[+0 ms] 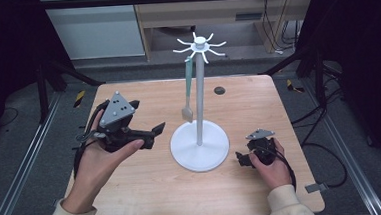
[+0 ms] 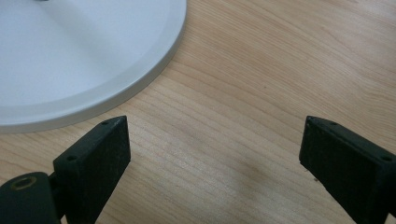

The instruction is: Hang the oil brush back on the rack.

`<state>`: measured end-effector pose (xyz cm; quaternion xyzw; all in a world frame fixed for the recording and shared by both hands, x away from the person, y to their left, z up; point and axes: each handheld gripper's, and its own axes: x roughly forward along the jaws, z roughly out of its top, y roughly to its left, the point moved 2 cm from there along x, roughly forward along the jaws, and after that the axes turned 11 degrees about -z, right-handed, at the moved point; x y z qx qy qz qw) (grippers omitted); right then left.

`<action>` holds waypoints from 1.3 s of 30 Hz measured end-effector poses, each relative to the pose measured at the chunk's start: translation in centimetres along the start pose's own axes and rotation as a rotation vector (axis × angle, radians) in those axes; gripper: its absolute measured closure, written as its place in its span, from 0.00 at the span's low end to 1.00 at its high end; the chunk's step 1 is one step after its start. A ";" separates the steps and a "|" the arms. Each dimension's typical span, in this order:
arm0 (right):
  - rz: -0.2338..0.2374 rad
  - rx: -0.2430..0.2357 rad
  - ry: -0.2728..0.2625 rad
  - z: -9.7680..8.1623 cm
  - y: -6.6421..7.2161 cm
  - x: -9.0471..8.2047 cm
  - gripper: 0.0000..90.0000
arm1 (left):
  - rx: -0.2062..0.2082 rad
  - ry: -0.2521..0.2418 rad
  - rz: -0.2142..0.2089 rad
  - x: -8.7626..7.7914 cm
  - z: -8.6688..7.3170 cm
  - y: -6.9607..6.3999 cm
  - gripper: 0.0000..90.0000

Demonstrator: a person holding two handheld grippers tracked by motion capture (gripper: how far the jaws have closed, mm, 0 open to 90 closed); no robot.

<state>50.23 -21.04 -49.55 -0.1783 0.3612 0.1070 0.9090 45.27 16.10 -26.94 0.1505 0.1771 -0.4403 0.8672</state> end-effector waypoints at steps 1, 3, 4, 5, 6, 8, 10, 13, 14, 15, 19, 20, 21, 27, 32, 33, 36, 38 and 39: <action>-0.001 -0.001 -0.001 0.0 0.0 0.0 0.10 | 0.036 0.000 0.018 0.1 -0.3 0.4 0.10; -0.005 -0.003 -0.004 0.0 -0.1 0.0 0.10 | -0.008 0.011 -0.005 0.2 -1.2 0.1 0.09; -0.005 -0.002 -0.001 0.0 -0.1 0.0 0.10 | -0.018 0.015 -0.008 0.3 -1.5 0.1 0.09; -0.005 -0.002 -0.001 0.0 -0.1 0.0 0.10 | -0.026 0.020 -0.011 0.3 -1.8 0.2 0.09; -0.004 0.000 0.000 0.0 0.0 0.1 0.10 | -0.031 0.025 -0.012 0.3 -2.2 0.3 0.09; -0.002 0.002 0.000 0.0 0.0 0.0 0.10 | -0.027 0.050 -0.008 0.5 -3.0 0.5 0.09; 0.047 0.048 -0.032 0.2 -0.1 -0.2 0.10 | -0.028 0.068 -0.008 0.8 -3.7 0.5 0.09; 0.057 0.060 -0.052 0.2 -0.3 -0.3 0.10 | -0.046 0.082 -0.015 1.3 -4.8 0.6 0.09; 0.059 0.063 -0.056 0.2 -0.3 -0.3 0.10 | -0.048 0.087 -0.015 1.4 -5.1 0.6 0.09; 0.060 0.062 -0.058 0.3 -0.3 -0.3 0.10 | -0.049 0.091 -0.013 1.6 -5.5 0.7 0.09; 0.063 0.061 -0.058 0.3 -0.2 -0.3 0.10 | -0.042 0.096 -0.020 2.1 -6.7 0.8 0.07; 0.064 0.061 -0.059 0.3 -0.2 -0.4 0.10 | -0.038 0.097 -0.020 2.3 -7.1 0.8 0.07; 0.063 0.058 -0.061 0.3 -0.2 -0.4 0.10 | -0.029 0.104 -0.015 2.5 -7.5 0.8 0.06; 0.072 0.066 -0.067 0.3 -0.1 -0.5 0.10 | -0.025 0.117 -0.002 2.9 -9.9 1.4 0.04; 0.065 0.060 -0.064 0.2 -0.1 -0.5 0.10 | -0.056 0.133 0.012 2.9 -12.0 2.5 0.04; 0.062 0.058 -0.060 0.2 -0.1 -0.5 0.10 | -0.054 0.144 0.018 2.9 -12.5 2.9 0.04; 0.055 0.054 -0.057 0.2 0.0 -0.6 0.10 | -0.081 0.140 0.024 2.6 -13.9 3.7 0.04; 0.053 0.053 -0.057 0.2 0.0 -0.5 0.10 | -0.089 0.139 0.025 2.5 -14.7 4.2 0.04; 0.052 0.053 -0.056 0.2 0.0 -0.5 0.10 | -0.098 0.136 0.028 2.5 -15.2 4.4 0.04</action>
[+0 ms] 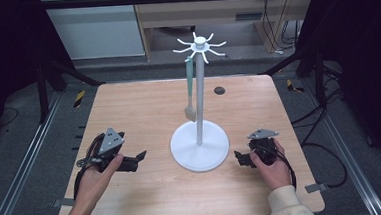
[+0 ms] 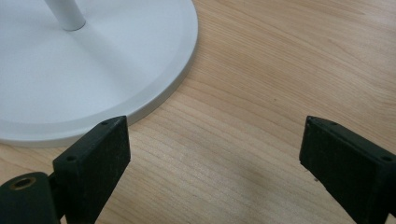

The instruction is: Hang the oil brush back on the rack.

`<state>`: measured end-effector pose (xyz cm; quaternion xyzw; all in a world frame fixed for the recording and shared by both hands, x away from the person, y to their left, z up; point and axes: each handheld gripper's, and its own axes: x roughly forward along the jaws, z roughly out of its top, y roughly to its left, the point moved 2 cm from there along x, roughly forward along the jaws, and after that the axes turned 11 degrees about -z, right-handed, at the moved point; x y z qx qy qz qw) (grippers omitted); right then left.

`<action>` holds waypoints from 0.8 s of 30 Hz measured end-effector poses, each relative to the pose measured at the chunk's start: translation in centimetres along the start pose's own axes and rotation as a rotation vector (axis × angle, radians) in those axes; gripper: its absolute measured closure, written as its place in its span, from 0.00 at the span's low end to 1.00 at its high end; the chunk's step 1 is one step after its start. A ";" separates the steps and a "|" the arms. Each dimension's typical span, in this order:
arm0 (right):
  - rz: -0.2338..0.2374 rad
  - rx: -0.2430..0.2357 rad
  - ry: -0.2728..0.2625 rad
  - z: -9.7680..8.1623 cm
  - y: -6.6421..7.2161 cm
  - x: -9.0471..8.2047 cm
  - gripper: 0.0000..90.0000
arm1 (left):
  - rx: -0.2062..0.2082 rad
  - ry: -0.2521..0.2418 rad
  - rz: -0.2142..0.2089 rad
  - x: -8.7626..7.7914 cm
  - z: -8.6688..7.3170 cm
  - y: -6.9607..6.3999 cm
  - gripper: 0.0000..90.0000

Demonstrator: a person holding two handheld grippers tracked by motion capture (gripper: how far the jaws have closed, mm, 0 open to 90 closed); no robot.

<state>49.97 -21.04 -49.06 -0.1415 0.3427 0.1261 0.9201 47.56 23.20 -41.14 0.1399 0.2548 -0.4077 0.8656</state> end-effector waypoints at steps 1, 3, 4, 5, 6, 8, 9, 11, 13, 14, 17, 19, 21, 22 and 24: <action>0.000 0.000 0.002 0.0 0.0 0.0 0.10 | -0.003 0.000 0.003 0.0 -0.3 0.1 0.04; -0.002 -0.001 0.003 0.0 0.0 0.0 0.10 | -0.008 0.002 0.011 0.2 -1.1 0.5 0.04; -0.002 -0.001 0.004 0.0 0.0 0.0 0.10 | -0.018 0.000 0.009 0.3 -1.5 0.6 0.04; -0.002 -0.001 0.004 0.0 0.0 0.0 0.10 | -0.020 0.008 0.008 0.4 -1.9 0.7 0.04; -0.003 -0.002 0.004 0.0 0.0 0.0 0.10 | -0.031 0.005 0.008 0.6 -2.2 0.7 0.04; -0.003 -0.002 0.005 0.0 0.0 0.0 0.10 | -0.042 0.013 0.009 0.8 -2.9 0.9 0.04; -0.003 -0.002 0.004 0.0 0.0 0.0 0.10 | -0.050 0.016 0.009 1.0 -3.3 0.9 0.04; -0.003 -0.002 0.005 0.0 0.0 0.0 0.10 | -0.061 0.019 0.008 1.1 -3.9 1.1 0.04; -0.004 -0.004 0.005 0.0 0.0 0.0 0.10 | -0.071 0.023 0.009 1.2 -4.4 1.2 0.04; -0.004 -0.007 0.005 0.0 0.0 0.0 0.10 | -0.075 0.024 0.009 1.2 -4.6 1.2 0.04; -0.003 -0.006 0.007 0.0 0.1 0.0 0.10 | -0.085 0.035 0.007 1.3 -5.3 1.4 0.04; -0.003 -0.007 0.009 -0.1 0.1 0.0 0.10 | -0.086 0.046 0.006 1.3 -5.7 1.6 0.04; -0.003 -0.008 0.009 -0.1 0.1 0.0 0.10 | -0.091 0.052 0.012 1.4 -6.0 1.7 0.04; -0.003 -0.008 0.009 -0.1 0.1 0.1 0.10 | -0.099 0.052 0.010 1.4 -6.2 1.8 0.04; 0.000 -0.010 0.010 -0.1 0.1 0.1 0.10 | -0.106 0.062 0.009 1.5 -6.6 1.9 0.04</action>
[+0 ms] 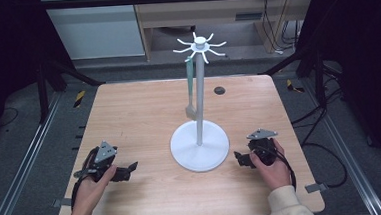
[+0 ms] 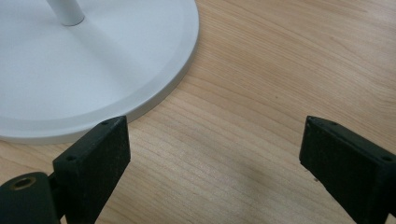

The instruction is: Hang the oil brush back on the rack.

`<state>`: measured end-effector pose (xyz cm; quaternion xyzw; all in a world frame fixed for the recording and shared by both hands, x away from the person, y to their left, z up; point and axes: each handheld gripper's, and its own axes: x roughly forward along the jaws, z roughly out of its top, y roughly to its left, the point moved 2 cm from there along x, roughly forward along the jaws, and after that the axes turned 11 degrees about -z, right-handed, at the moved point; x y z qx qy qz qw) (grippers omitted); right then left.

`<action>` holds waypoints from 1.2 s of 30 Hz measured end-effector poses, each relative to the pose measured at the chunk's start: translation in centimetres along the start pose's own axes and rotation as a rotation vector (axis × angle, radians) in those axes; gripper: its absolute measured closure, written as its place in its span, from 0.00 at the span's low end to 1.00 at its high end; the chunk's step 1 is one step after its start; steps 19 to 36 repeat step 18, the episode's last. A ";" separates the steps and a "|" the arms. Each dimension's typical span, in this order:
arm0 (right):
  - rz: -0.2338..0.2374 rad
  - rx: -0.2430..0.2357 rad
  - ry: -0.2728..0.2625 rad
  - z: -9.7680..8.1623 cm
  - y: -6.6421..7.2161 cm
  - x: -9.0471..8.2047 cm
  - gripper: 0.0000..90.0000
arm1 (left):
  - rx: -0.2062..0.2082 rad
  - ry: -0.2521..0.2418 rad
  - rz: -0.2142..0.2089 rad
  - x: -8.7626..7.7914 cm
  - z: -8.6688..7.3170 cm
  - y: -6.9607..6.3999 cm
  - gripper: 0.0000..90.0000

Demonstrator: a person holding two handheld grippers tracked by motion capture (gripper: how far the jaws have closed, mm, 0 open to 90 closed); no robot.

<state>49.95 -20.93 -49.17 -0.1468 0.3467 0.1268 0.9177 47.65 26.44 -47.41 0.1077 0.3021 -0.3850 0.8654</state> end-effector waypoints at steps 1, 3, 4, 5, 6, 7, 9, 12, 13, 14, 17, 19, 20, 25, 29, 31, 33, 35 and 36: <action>0.000 0.000 0.000 0.0 0.0 0.0 0.10 | -0.004 0.004 0.000 0.1 -0.2 0.0 0.04; 0.001 0.001 0.003 0.0 0.0 0.0 0.10 | -0.006 0.014 -0.002 0.2 -0.5 0.1 0.04; 0.000 -0.002 0.001 0.0 0.0 0.0 0.10 | -0.007 0.018 -0.002 0.3 -0.7 0.0 0.04; 0.001 -0.003 0.003 0.0 0.1 0.0 0.10 | -0.007 0.024 0.000 0.4 -0.9 0.0 0.04; 0.001 -0.003 0.003 0.0 0.1 0.0 0.10 | -0.006 0.033 0.001 0.5 -1.2 -0.1 0.04; 0.002 -0.002 0.005 0.0 0.1 0.0 0.10 | -0.004 0.050 0.001 0.6 -1.4 -0.1 0.04; 0.001 -0.003 0.006 0.0 0.1 0.0 0.10 | 0.000 0.077 -0.001 0.8 -1.9 -0.2 0.04; 0.000 -0.004 0.005 0.0 0.0 0.0 0.10 | 0.023 0.118 0.016 1.0 -2.2 -0.4 0.04; 0.002 -0.001 0.005 0.0 0.0 0.0 0.10 | 0.022 0.120 0.017 1.0 -2.3 -0.4 0.04; 0.002 -0.002 0.006 0.0 0.0 0.0 0.10 | 0.022 0.119 0.021 1.0 -2.3 -0.4 0.04; -0.001 -0.004 0.009 0.0 0.0 0.0 0.10 | 0.024 0.127 0.019 1.1 -2.3 -0.4 0.04; -0.002 -0.005 0.009 0.0 0.0 0.0 0.10 | 0.020 0.123 0.017 1.2 -2.3 -0.5 0.04; -0.002 -0.005 0.009 0.0 0.0 0.0 0.10 | 0.020 0.123 0.017 1.2 -2.3 -0.5 0.04; -0.002 -0.005 0.009 0.0 0.0 0.0 0.10 | 0.020 0.123 0.017 1.2 -2.3 -0.5 0.04; -0.002 -0.005 0.009 0.0 0.0 0.0 0.10 | 0.020 0.123 0.017 1.2 -2.3 -0.5 0.04; -0.002 -0.005 0.009 0.0 0.0 0.0 0.10 | 0.020 0.123 0.017 1.2 -2.3 -0.5 0.04; -0.002 -0.005 0.009 0.0 0.0 0.0 0.10 | 0.020 0.123 0.017 1.2 -2.3 -0.5 0.04; -0.002 -0.005 0.009 0.0 0.0 0.0 0.10 | 0.020 0.123 0.017 1.2 -2.3 -0.5 0.04; -0.002 -0.005 0.009 0.0 0.0 0.0 0.10 | 0.020 0.123 0.017 1.2 -2.3 -0.5 0.04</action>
